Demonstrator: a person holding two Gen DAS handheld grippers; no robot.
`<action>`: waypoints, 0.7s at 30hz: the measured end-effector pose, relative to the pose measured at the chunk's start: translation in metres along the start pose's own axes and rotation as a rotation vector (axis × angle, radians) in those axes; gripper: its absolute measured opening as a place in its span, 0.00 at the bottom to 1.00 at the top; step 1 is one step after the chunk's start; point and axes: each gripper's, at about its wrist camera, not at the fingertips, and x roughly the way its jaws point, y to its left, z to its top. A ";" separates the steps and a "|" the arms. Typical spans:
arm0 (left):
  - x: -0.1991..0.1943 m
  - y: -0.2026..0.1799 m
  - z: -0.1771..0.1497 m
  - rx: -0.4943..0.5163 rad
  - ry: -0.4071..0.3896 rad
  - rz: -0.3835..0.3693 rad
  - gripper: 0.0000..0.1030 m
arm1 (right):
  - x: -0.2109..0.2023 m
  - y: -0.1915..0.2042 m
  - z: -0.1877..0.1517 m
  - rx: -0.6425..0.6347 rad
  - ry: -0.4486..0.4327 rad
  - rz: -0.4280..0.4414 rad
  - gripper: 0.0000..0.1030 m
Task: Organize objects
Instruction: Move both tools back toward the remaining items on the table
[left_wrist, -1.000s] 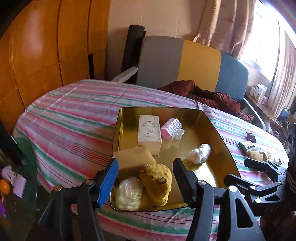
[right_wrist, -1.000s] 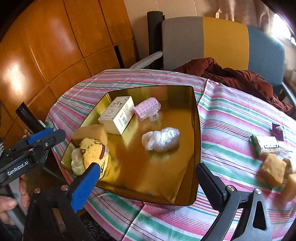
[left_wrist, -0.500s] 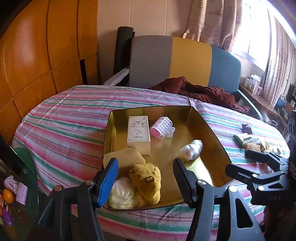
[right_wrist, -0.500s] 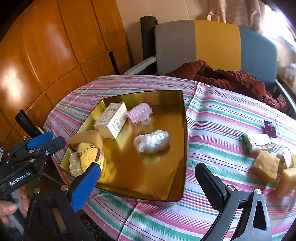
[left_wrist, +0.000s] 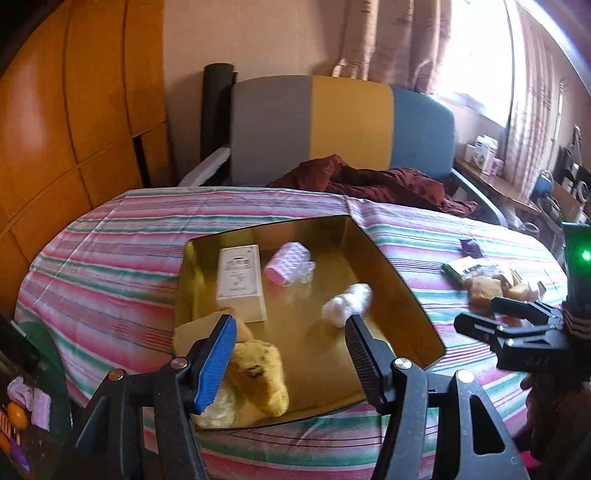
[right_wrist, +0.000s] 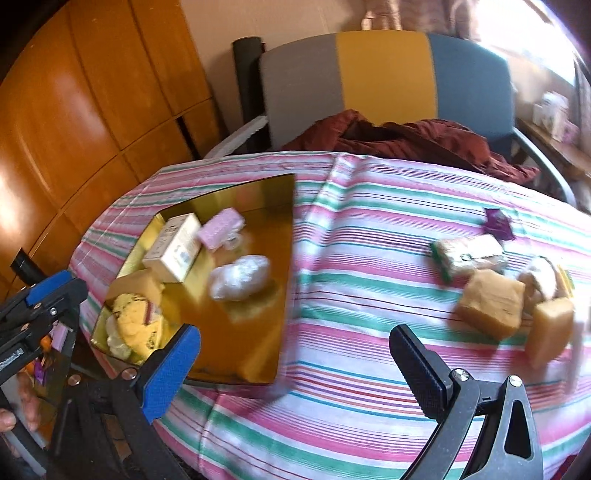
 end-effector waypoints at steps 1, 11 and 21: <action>0.001 -0.005 0.001 0.013 0.002 -0.013 0.60 | -0.003 -0.009 0.000 0.018 -0.004 -0.013 1.00; 0.011 -0.059 0.008 0.138 0.043 -0.173 0.60 | -0.045 -0.117 -0.006 0.199 -0.029 -0.180 1.00; 0.024 -0.108 0.005 0.240 0.097 -0.262 0.60 | -0.073 -0.259 -0.026 0.553 -0.006 -0.221 1.00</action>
